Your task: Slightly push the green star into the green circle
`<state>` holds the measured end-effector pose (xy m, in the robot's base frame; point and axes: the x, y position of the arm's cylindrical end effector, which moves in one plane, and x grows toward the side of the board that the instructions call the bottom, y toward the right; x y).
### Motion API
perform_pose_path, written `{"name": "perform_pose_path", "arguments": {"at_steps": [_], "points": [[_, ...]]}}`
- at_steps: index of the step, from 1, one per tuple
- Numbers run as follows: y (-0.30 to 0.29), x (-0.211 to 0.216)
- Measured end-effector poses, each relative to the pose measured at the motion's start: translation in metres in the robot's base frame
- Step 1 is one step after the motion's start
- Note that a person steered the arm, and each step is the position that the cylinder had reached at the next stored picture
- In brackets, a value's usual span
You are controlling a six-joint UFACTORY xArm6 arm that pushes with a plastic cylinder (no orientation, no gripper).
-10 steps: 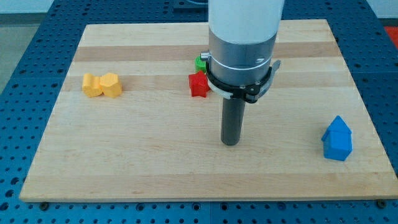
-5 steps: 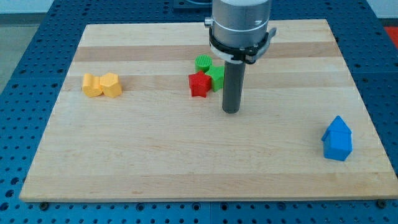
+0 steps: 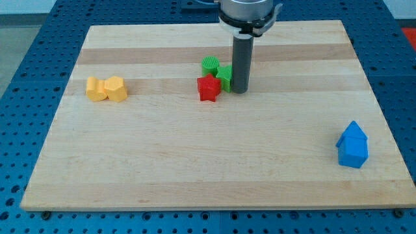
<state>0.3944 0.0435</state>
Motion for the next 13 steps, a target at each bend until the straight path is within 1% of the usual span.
{"name": "perform_pose_path", "arguments": {"at_steps": [2, 4, 5, 7, 8, 10, 11, 12, 13], "points": [[0.000, -0.008], [0.000, -0.052], [0.000, -0.064], [0.009, -0.061], [0.015, -0.048], [0.015, -0.047], [0.000, -0.079], [-0.063, -0.143], [-0.139, -0.156]]}}
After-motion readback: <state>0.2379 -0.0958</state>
